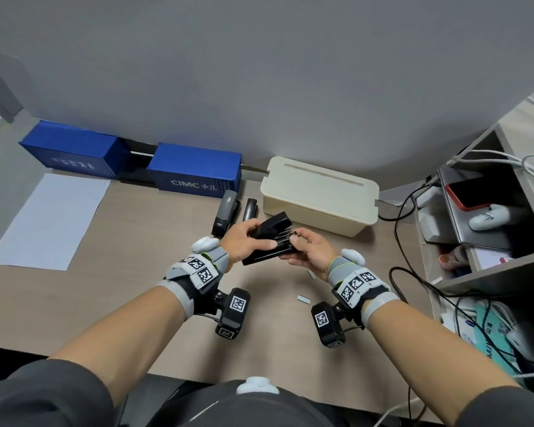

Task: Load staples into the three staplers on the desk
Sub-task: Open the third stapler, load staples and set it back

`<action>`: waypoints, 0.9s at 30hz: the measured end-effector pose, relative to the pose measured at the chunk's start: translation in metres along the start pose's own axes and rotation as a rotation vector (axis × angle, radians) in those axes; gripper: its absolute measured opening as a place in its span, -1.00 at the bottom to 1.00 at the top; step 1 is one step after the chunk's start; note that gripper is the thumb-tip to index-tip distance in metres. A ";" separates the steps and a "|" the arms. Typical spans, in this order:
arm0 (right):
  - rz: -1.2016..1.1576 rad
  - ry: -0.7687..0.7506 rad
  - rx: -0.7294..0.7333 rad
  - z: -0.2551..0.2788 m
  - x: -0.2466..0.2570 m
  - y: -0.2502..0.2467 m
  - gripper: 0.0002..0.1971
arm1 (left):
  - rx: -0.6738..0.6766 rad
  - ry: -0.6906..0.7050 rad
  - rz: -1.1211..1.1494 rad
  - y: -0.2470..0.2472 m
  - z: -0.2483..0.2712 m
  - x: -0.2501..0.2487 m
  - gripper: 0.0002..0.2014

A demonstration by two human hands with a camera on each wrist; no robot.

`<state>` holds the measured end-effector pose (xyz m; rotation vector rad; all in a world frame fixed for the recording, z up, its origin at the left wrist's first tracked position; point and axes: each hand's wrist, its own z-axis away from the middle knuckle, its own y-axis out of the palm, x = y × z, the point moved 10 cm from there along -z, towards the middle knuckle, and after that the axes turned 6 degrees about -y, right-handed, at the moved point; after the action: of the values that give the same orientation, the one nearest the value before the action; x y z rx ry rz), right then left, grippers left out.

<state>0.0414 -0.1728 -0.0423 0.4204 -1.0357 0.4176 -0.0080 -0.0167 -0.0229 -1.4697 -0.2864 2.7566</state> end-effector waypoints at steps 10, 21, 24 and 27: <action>0.213 -0.024 -0.158 -0.002 -0.017 -0.061 -0.85 | -0.080 -0.049 -0.082 -0.001 -0.005 0.029 -0.59; 0.703 0.364 -0.240 0.020 -0.127 -0.096 -0.81 | -0.174 -0.173 -0.113 -0.007 -0.009 0.080 -0.73; 0.899 0.342 -0.197 0.027 -0.132 -0.085 -0.70 | -0.179 -0.200 -0.077 -0.008 -0.007 0.093 -0.72; 1.002 0.296 -0.201 0.023 -0.130 -0.074 -0.81 | -0.181 -0.224 -0.056 -0.009 -0.006 0.108 -0.71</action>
<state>0.0041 -0.2643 -0.1572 -0.3758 -0.9267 1.2127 -0.0646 0.0026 -0.1132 -1.1593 -0.5843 2.9170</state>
